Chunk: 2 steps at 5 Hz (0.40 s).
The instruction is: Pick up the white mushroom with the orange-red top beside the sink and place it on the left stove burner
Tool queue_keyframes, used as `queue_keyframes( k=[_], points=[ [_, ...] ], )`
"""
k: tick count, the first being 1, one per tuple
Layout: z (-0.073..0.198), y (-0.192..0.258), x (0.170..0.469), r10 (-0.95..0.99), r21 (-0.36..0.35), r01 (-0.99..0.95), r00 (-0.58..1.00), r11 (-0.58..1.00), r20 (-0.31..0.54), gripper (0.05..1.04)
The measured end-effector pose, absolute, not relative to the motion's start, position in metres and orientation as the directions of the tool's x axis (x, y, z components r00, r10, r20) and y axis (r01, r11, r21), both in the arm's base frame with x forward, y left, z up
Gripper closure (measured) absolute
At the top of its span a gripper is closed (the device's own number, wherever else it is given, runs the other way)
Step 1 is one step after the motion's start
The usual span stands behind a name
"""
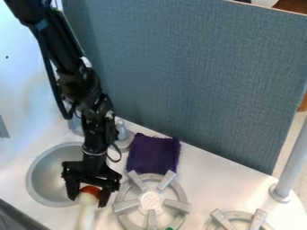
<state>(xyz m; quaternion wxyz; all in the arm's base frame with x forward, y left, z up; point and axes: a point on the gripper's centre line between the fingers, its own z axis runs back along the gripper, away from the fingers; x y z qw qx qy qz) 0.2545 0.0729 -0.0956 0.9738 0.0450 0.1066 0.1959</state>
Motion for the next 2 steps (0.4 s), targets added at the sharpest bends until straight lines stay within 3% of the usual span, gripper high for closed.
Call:
queue_keyframes(
  k=[1,2],
  points=[
    [-0.1069,0.0758,0.2586,0.389,0.144,-0.365,0.898,0.920,-0.207,0.120],
    [-0.1062,0.0804,0.2600,0.397,0.149,-0.372,0.893,0.916,-0.212,0.299]
  ],
)
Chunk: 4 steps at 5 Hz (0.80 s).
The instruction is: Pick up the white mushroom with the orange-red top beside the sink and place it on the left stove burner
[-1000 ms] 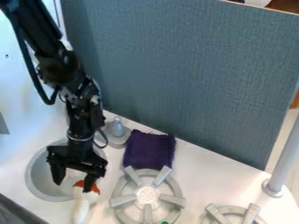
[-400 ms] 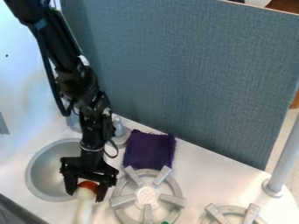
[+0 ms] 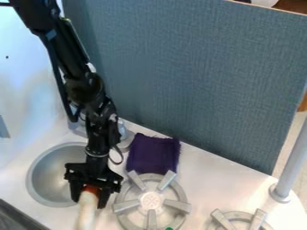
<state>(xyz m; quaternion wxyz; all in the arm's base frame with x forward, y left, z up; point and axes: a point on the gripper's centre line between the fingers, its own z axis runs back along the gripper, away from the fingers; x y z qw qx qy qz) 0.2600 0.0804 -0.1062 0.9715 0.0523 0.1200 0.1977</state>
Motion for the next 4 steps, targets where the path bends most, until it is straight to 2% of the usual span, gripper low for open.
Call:
queue_keyframes(
  k=[1,2,3,4],
  points=[
    [-0.105,0.088,0.255,0.400,0.126,-0.380,0.886,0.916,-0.236,0.389],
    [-0.083,0.097,0.249,0.416,0.117,-0.399,0.882,0.909,-0.220,0.436],
    [-0.045,0.094,0.251,0.413,0.081,-0.405,0.895,0.911,-0.167,0.439],
    [-0.039,0.066,0.260,0.362,0.056,-0.358,0.920,0.932,-0.147,0.440]
  ],
)
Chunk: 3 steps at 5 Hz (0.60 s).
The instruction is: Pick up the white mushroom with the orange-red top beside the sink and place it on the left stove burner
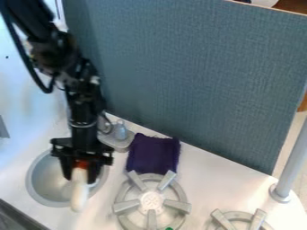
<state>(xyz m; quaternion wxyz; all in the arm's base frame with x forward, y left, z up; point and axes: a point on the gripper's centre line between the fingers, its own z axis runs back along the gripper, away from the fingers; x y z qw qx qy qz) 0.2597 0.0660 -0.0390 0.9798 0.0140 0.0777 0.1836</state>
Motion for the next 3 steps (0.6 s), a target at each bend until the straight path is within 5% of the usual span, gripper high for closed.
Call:
queue_keyframes(
  k=[3],
  points=[
    [-0.051,0.011,0.287,0.335,0.055,-0.331,0.933,0.942,-0.132,0.440]
  ],
)
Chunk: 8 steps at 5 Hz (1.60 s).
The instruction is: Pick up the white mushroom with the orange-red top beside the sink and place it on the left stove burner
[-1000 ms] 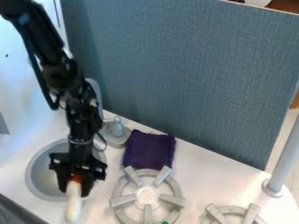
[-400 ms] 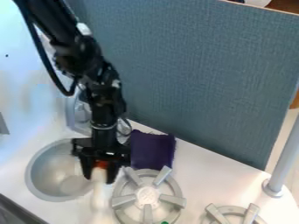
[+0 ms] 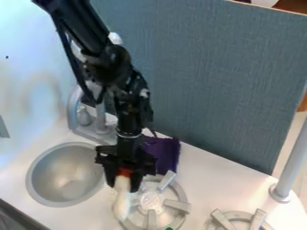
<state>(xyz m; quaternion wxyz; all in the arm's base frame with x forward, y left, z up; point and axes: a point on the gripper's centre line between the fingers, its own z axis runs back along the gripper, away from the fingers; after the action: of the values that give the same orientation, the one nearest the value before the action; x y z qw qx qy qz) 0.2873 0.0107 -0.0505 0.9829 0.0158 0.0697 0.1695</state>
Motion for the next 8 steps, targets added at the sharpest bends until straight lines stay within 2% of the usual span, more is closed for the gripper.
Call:
queue_keyframes(
  k=[2,3,4,5,6,7,8],
  points=[
    [-0.051,-0.005,0.312,0.314,0.038,-0.311,0.945,0.950,-0.097,0.440],
    [-0.058,-0.010,0.323,0.338,0.019,-0.338,0.934,0.941,-0.114,0.440],
    [-0.070,-0.015,0.327,0.348,0.038,-0.347,0.927,0.937,-0.140,0.439],
    [-0.082,-0.018,0.334,0.348,0.066,-0.341,0.922,0.938,-0.172,0.373],
    [-0.083,-0.017,0.335,0.370,0.105,-0.356,0.910,0.928,-0.186,0.102],
    [-0.078,-0.018,0.324,0.367,0.109,-0.351,0.909,0.930,-0.199,0.076],
    [-0.049,-0.018,0.320,0.349,0.098,-0.337,0.923,0.936,-0.161,0.080]
  ],
)
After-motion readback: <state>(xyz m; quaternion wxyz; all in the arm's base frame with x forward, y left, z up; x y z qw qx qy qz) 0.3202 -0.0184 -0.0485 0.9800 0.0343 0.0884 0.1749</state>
